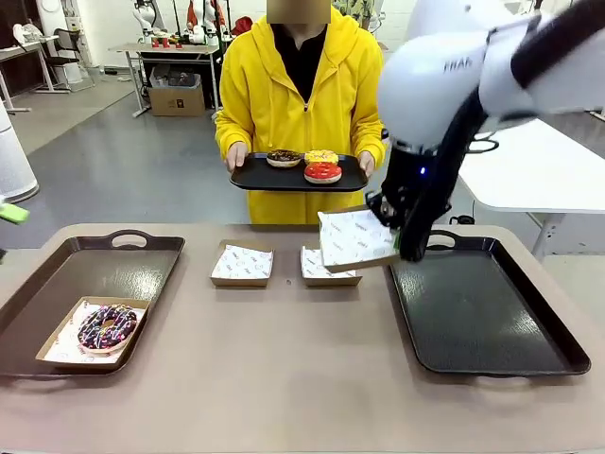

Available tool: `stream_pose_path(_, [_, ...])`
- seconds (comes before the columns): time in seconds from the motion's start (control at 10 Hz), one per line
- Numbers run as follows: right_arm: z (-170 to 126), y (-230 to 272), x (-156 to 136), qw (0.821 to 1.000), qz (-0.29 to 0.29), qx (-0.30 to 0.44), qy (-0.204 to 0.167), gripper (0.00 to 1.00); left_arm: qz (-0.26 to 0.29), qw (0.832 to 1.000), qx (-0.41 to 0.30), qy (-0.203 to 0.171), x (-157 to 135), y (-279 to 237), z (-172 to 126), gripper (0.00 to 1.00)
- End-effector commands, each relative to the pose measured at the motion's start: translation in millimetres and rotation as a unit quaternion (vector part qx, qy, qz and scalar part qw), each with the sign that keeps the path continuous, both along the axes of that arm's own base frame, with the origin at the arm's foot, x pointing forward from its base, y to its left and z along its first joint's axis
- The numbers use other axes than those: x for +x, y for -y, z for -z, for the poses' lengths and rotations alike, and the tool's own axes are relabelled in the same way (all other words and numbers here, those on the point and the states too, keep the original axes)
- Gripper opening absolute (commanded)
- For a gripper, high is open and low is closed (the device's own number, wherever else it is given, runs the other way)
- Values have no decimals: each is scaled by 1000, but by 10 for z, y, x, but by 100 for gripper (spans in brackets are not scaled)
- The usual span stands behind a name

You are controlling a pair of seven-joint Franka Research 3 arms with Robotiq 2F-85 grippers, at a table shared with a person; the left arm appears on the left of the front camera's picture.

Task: Individually package the donuts and arrange them on the tray.
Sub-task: Place the picked Paper togo box on the Handle tray while simultaneously picking up another Paper togo box from the table with the other hand.

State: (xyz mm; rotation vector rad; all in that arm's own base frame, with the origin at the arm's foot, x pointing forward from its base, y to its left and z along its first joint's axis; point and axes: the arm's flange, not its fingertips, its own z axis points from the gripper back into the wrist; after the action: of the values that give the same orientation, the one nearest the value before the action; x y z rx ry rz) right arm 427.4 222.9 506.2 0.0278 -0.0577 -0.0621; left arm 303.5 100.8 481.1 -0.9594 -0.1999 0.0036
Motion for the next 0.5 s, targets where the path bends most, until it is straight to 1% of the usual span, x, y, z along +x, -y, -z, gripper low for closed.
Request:
stream_pose_path(0.0, [-18,-164,546,1000,-10,2,-28,0,4,997,-71,-20,0,-518,138,100])
stream_pose_path(0.1, [-55,-205,745,999,-9,0,-33,0,-2,995,-93,-27,-32,-714,184,100])
stream_pose_path(0.2, [-83,-261,898,999,-14,-4,-30,0,-10,993,-110,-28,-61,-867,228,100])
stream_pose_path(0.4, [-77,-388,1138,999,-18,-8,-29,0,-33,990,-132,-31,-78,-1008,284,100])
